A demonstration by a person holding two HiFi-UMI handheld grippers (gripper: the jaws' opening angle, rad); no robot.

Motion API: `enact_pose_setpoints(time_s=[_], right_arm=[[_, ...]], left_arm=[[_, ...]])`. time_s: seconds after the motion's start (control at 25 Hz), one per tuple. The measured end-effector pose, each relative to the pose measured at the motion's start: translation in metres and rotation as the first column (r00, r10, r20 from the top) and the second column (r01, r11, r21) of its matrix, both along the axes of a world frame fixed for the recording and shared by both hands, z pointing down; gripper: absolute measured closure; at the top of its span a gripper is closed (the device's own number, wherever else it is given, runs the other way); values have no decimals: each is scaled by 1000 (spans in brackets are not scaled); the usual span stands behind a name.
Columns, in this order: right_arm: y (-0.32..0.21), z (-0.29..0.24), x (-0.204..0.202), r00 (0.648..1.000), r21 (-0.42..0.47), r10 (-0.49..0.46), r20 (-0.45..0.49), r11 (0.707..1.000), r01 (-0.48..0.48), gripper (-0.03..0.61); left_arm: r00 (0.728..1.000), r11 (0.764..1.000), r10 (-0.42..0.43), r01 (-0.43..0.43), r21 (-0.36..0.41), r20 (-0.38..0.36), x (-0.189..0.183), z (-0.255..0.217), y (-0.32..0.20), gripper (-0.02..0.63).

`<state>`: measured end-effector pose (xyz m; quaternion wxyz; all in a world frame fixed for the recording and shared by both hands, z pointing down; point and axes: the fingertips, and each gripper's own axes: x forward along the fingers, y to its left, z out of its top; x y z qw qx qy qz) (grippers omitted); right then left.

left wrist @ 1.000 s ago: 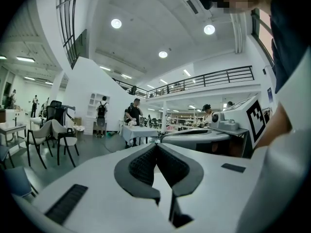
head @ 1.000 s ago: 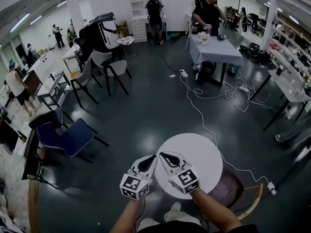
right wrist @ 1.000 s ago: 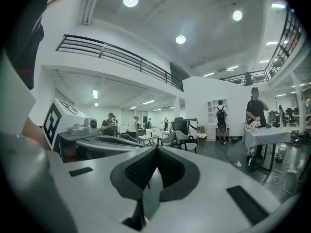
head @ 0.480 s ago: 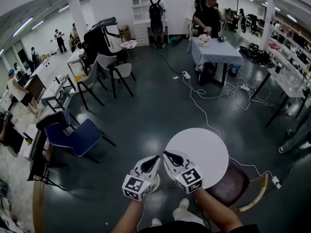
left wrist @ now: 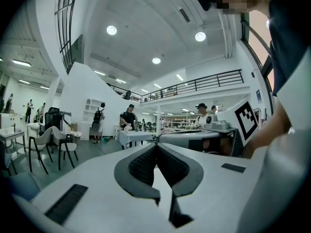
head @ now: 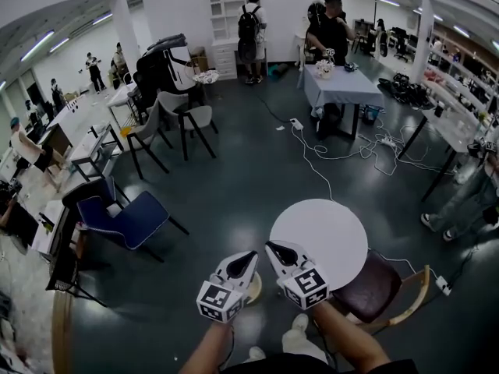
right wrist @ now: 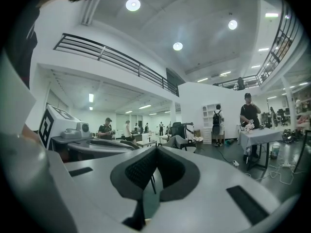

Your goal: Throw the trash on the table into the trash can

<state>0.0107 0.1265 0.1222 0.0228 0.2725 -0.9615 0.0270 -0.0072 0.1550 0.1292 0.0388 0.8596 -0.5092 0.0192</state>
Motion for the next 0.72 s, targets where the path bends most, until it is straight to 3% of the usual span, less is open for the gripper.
enact_pose_setpoints(time_s=[0.72], right_arm=[[121,-11,-18,999,26,51,7,998,-51,560]], left_arm=[[998,998,56,-56,41,6,-24,-13,120,598]])
